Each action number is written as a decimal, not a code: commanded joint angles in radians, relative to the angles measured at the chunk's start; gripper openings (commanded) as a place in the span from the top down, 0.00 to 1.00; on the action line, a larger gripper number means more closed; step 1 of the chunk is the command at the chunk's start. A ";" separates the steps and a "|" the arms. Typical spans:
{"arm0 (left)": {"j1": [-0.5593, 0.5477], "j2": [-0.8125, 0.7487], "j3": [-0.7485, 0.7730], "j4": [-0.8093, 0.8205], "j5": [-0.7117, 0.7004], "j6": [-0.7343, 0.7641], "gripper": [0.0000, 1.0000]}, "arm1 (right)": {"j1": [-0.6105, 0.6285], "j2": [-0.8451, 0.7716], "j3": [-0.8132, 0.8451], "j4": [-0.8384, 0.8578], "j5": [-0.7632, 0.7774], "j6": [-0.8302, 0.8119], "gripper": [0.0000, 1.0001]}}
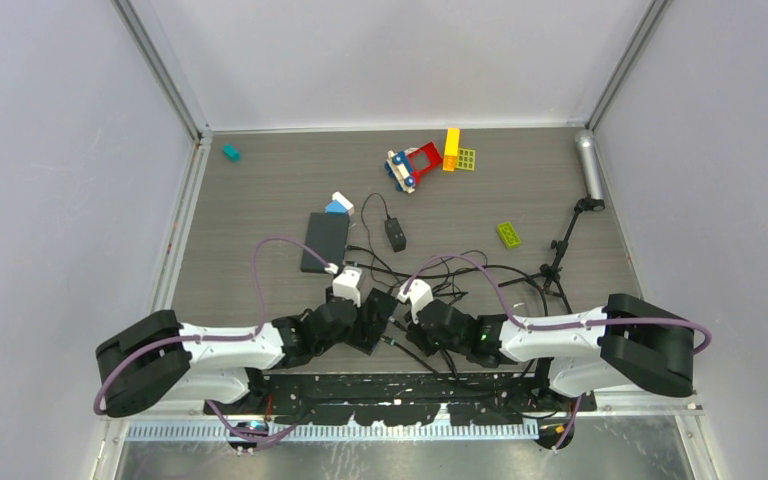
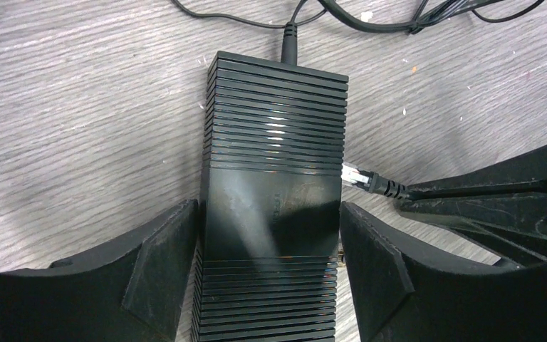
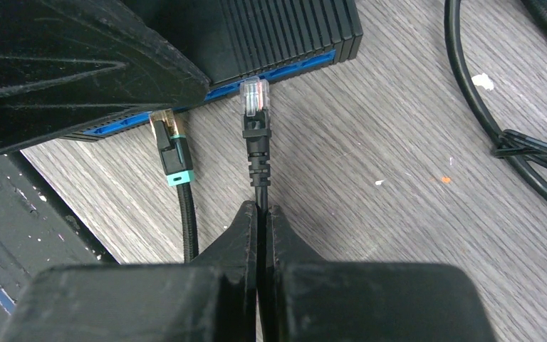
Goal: Insert the plug into the switch port
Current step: Insert the connector into the switch port.
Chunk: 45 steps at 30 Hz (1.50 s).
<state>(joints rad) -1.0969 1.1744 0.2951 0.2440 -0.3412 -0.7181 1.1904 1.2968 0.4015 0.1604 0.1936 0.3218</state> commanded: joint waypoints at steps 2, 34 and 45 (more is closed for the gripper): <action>0.004 0.051 0.003 0.075 0.057 0.038 0.30 | 0.007 0.025 0.022 -0.001 0.033 0.019 1.00; 0.005 0.029 -0.003 0.103 0.125 0.198 0.34 | 0.006 0.026 0.039 -0.027 -0.015 -0.149 1.00; 0.005 -0.005 -0.039 0.140 0.238 0.230 0.40 | -0.009 0.048 0.064 0.002 0.065 -0.165 0.99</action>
<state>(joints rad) -1.0775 1.1740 0.2665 0.3477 -0.2470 -0.5068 1.1938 1.3136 0.4362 0.1104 0.1875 0.1658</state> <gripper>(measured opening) 0.672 0.050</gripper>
